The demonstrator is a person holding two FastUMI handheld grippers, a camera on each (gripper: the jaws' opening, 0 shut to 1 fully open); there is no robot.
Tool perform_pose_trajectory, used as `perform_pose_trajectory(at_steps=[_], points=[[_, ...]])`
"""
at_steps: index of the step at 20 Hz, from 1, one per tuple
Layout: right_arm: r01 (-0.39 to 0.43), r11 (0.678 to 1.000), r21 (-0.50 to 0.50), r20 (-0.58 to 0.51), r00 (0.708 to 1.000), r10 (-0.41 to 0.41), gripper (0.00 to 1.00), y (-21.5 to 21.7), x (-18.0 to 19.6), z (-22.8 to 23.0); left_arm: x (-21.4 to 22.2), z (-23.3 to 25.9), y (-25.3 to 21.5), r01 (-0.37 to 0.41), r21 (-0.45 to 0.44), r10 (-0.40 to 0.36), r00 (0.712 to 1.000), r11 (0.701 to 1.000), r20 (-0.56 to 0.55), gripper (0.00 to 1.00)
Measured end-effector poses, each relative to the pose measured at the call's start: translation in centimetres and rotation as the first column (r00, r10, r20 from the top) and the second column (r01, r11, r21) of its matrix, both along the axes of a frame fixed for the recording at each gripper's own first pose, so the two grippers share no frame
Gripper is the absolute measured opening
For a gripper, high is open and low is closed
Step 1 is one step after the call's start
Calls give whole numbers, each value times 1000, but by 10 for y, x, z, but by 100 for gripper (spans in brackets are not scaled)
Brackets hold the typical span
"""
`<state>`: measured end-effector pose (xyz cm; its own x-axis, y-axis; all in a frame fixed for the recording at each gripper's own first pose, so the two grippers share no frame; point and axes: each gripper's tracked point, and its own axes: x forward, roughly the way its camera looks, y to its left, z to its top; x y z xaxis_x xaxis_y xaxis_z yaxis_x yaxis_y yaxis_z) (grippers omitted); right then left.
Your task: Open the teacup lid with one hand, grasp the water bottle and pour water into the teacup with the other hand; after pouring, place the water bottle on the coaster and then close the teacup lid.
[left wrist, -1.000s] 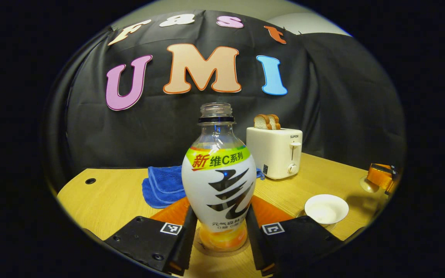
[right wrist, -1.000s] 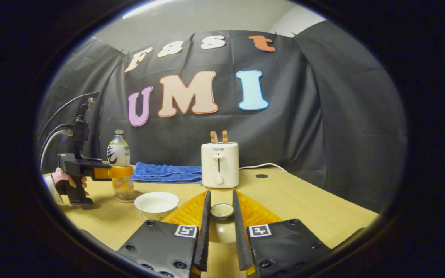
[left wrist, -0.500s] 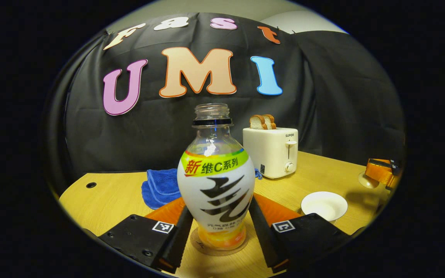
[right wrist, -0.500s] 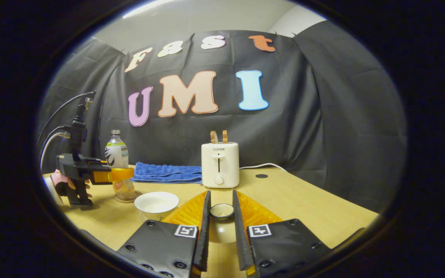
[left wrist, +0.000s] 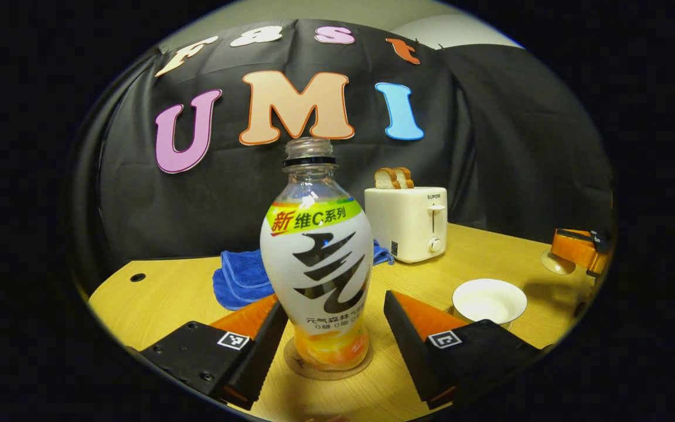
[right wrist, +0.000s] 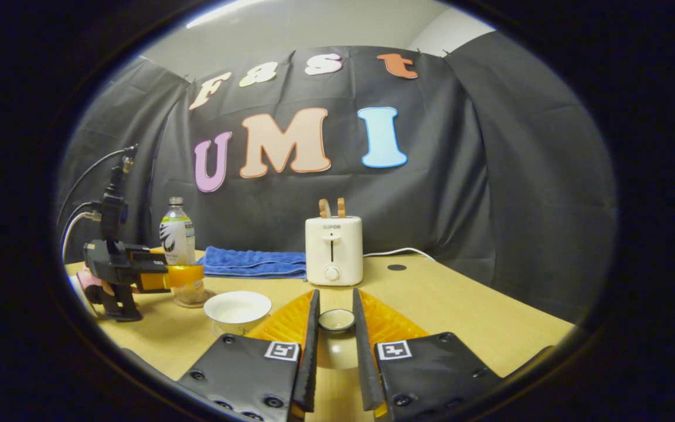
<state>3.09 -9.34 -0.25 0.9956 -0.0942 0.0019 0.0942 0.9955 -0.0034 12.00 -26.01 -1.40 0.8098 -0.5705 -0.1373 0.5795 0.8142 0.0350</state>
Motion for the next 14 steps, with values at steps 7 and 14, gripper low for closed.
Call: perform_pose_trajectory(at_steps=[7, 14], points=[[4, 1000, -1, -1, 1000, -4, 34, 0, 1, 0, -20, 13, 13, 14, -87, -11, 999, 996, 43, 94], [1, 1000, -2, 3, 1000, -1, 35, 1, 1, 0, -44, 22, 31, 57, -121, -47, 995, 991, 85, 94]])
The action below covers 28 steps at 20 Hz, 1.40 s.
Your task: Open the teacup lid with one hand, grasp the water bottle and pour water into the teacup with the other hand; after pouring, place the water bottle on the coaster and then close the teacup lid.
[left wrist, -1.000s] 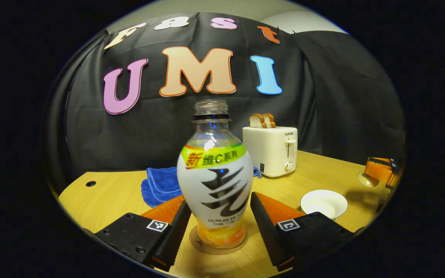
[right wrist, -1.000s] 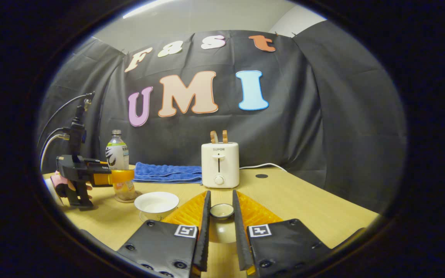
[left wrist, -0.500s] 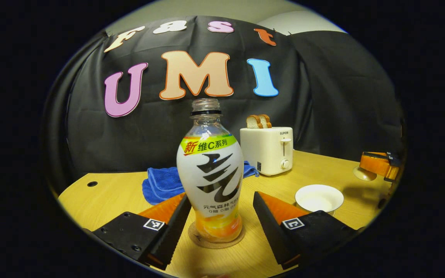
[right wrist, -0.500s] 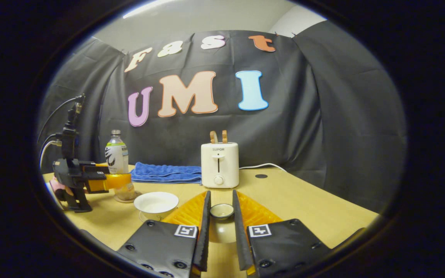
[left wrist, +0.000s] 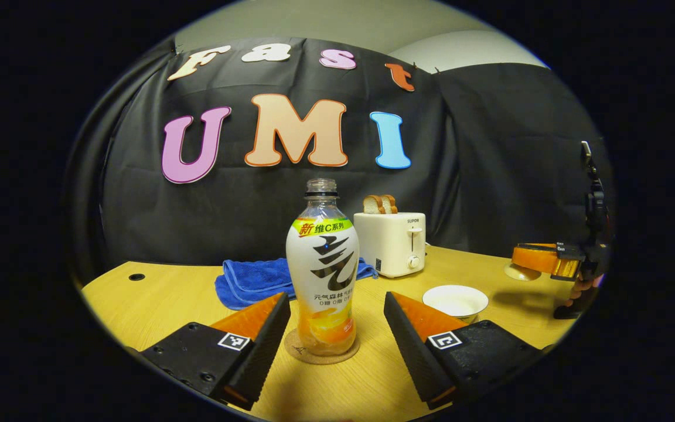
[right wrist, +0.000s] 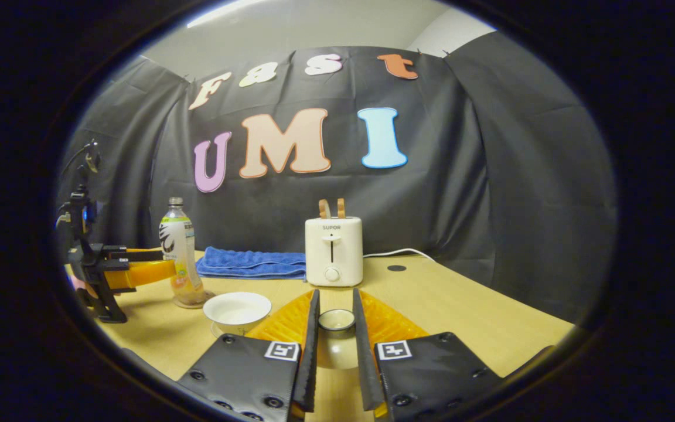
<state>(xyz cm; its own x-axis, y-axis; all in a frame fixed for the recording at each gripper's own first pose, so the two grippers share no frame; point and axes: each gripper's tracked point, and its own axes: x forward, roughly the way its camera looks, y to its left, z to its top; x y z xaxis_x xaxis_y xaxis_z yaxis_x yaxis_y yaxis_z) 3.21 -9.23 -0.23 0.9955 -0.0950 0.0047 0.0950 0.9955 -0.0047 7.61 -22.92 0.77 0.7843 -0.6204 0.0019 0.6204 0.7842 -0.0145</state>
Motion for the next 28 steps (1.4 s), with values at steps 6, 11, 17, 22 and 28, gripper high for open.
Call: perform_pose_trajectory(at_steps=[6, 11, 17, 22, 28], points=[[-55, 998, 2, -3, 998, 55, 34, 21, 9, 0, -3, 3, 31, -99, 0, 99, 995, 995, 9, 94], [-186, 983, 5, -12, 982, 186, 34, 62, 22, -3, 1, 2, 60, -226, 5, 226, 974, 974, 8, 94], [-274, 962, 9, -19, 962, 274, 34, 102, 45, -6, 7, 2, 90, -361, 10, 361, 932, 932, 10, 94], [-310, 951, 9, -58, 949, 310, 33, 120, 63, -12, 8, 3, 107, -432, 11, 432, 902, 902, 11, 93], [-341, 940, 8, -116, 933, 339, 33, 132, 71, -21, 9, 1, 107, -434, 12, 434, 901, 901, 10, 93]])
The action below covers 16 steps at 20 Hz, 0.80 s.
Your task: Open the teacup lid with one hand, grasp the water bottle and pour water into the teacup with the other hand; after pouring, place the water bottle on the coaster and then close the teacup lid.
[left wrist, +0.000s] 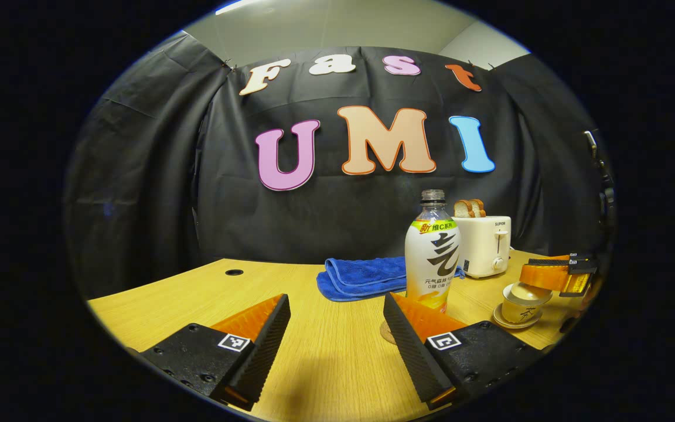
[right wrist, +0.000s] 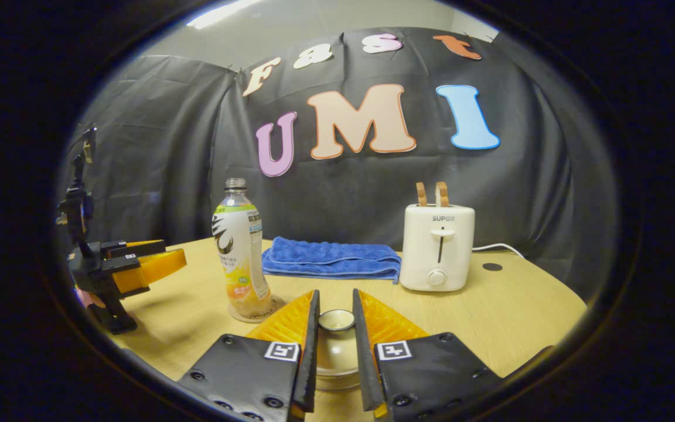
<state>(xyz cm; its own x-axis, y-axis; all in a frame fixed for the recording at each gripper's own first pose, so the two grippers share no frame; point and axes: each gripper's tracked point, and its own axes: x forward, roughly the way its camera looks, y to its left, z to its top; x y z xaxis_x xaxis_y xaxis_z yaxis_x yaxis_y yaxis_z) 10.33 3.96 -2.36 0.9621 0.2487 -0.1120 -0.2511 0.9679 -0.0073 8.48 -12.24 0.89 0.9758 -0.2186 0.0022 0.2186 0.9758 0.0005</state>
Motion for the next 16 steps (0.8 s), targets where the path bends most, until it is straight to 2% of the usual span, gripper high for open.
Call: perform_pose_trajectory(at_steps=[10, 13, 16], points=[[-18, 1000, -9, -51, 999, 17, 34, 4, -1, -9, 0, 0, 0, 0, -1, 0, 1000, 1000, 1, 93], [-29, 1000, -7, -55, 998, 29, 42, 5, -7, -7, 0, 0, 0, 0, -1, 0, 1000, 1000, 1, 93], [-31, 999, -12, -44, 999, 30, 71, 7, -7, -7, 0, 0, 0, 2, -1, -2, 1000, 1000, 1, 93]])
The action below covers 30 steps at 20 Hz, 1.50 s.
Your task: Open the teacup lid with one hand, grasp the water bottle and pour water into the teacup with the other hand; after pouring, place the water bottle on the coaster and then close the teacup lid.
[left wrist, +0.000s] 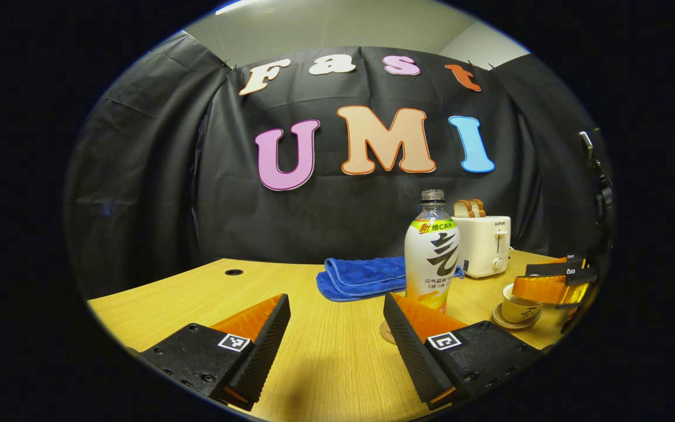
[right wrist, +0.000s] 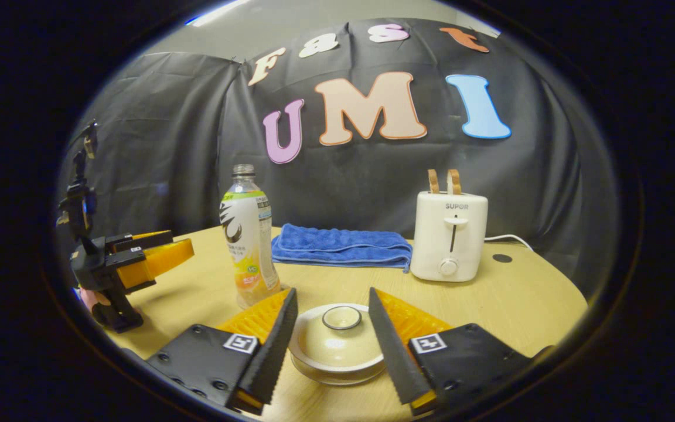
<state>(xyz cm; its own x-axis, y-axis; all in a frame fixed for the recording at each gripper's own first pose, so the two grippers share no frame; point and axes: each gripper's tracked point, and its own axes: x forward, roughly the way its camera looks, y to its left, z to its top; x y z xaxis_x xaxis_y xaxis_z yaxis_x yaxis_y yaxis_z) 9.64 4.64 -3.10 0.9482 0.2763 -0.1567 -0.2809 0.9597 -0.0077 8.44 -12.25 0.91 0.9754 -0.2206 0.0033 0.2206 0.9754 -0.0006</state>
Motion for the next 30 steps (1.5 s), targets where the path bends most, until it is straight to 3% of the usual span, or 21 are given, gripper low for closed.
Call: perform_pose_trajectory(at_steps=[2, 12, 19, 30], points=[[11, 1000, 8, 15, 1000, -11, 90, -1, -3, 3, 0, 0, 0, 0, 0, 0, 1000, 1000, 0, 93], [90, 995, 50, 135, 986, -95, 91, -17, -27, 22, -1, -1, -1, 8, -2, -8, 1000, 1000, -2, 94], [152, 987, 52, 147, 976, -158, 91, -33, -42, 25, -8, -1, 4, -2, -3, 2, 1000, 1000, -3, 94], [398, 916, 52, 158, 902, -401, 92, -86, -61, 27, -24, -1, 12, -13, -2, 13, 1000, 1000, 0, 93]])
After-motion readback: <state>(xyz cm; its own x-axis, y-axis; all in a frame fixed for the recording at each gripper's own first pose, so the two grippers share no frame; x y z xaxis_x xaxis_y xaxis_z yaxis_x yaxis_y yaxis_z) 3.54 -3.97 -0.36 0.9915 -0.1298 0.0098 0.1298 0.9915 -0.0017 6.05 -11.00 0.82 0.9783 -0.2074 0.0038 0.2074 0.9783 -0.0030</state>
